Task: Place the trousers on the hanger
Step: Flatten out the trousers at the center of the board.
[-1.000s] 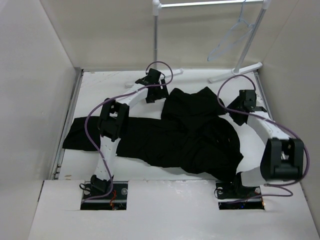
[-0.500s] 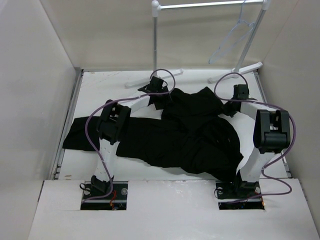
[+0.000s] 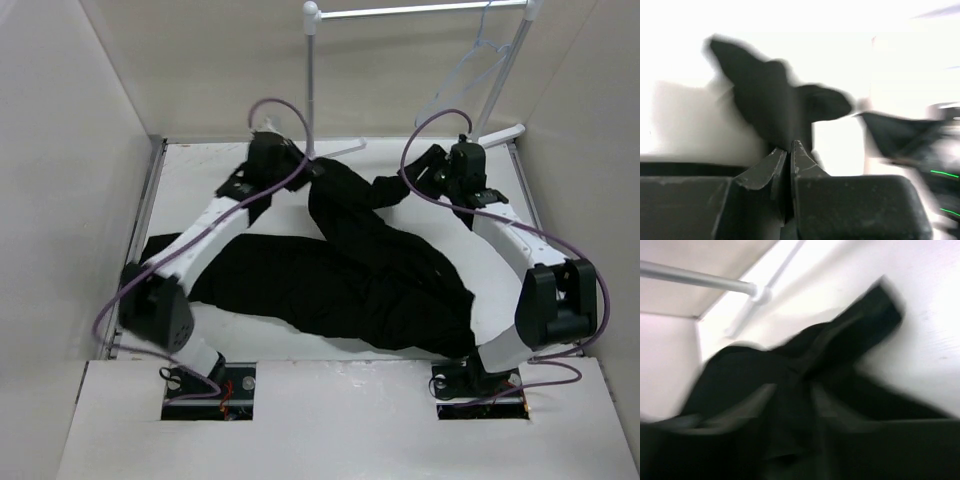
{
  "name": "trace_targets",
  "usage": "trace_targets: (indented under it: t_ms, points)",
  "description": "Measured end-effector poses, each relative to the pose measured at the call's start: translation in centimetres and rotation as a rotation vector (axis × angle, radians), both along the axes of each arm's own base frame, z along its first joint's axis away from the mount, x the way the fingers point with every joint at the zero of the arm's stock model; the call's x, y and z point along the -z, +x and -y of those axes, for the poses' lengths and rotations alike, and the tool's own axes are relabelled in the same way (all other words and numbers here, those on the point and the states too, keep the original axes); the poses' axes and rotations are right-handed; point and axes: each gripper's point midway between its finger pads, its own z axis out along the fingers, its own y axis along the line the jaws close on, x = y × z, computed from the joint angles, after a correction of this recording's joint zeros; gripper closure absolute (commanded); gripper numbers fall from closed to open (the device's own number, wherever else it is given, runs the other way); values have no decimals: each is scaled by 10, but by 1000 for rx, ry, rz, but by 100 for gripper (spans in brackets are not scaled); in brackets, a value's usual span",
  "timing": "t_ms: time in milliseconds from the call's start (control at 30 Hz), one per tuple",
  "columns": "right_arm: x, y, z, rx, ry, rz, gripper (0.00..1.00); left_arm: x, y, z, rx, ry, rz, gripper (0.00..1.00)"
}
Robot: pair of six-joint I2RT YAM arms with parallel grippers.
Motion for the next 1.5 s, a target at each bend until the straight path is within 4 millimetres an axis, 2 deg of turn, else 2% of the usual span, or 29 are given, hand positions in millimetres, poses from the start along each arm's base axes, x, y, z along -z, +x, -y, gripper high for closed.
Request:
trace_targets:
  t_ms: [100, 167, 233, 300, 367, 400, 467, 500, 567, 600, 633, 700, 767, 833, 867, 900, 967, 1067, 1200, 1267, 1500]
  points:
    - [-3, -7, 7, 32, -10, 12, 29, -104, -21, -33, -84, -60, 230, 95]
    - [4, -15, 18, 71, -38, -15, 29, -161, -45, -47, -118, -78, 372, 91]
    - [16, -27, 30, 105, -75, -55, 28, -190, -62, -43, -112, -64, 459, 86]
    - [31, -43, 39, 128, -114, -102, 28, -205, -73, -25, -77, -37, 516, 71]
    - [51, -58, 44, 138, -149, -156, 27, -189, -69, -2, -32, 14, 507, 57]
    - [63, -65, 45, 138, -165, -188, 26, -172, -63, 9, -16, 50, 480, 50]
    - [88, -80, 43, 123, -197, -256, 20, -122, -47, 17, -6, 151, 393, 46]
    - [99, -86, 39, 108, -214, -280, 20, -88, -39, 13, -15, 217, 329, 46]
    - [116, -94, 26, 60, -242, -320, 19, -28, -35, -14, -46, 352, 197, 46]
    - [122, -95, 19, 36, -252, -328, 17, -6, -35, -35, -77, 413, 135, 47]
    - [130, -97, 11, 6, -265, -339, 14, 5, -36, -56, -115, 455, 96, 47]
    - [143, -100, -1, -41, -291, -361, 11, 10, -36, -105, -226, 514, 54, 45]
    - [153, -99, -11, -82, -309, -382, 23, 1, -44, -151, -342, 541, 49, 38]
    - [160, -96, -15, -105, -315, -397, 66, -16, -58, -193, -457, 544, 64, 34]
    - [162, -96, -16, -108, -316, -403, 82, -23, -64, -206, -496, 539, 75, 32]
    - [164, -98, -16, -106, -310, -411, 89, -28, -69, -217, -526, 529, 85, 31]
    - [163, -105, -9, -76, -294, -417, 93, -27, -75, -231, -556, 522, 76, 28]
    - [156, -127, 10, -14, -281, -430, 93, -4, -75, -240, -553, 524, 13, 28]
    - [149, -127, 21, 38, -278, -421, 93, 51, -72, -236, -477, 554, -140, 27]
    - [150, -127, 22, 44, -279, -424, 93, 69, -70, -229, -436, 555, -188, 27]
    - [150, -128, 23, 52, -280, -429, 93, 91, -62, -206, -352, 548, -231, 27]
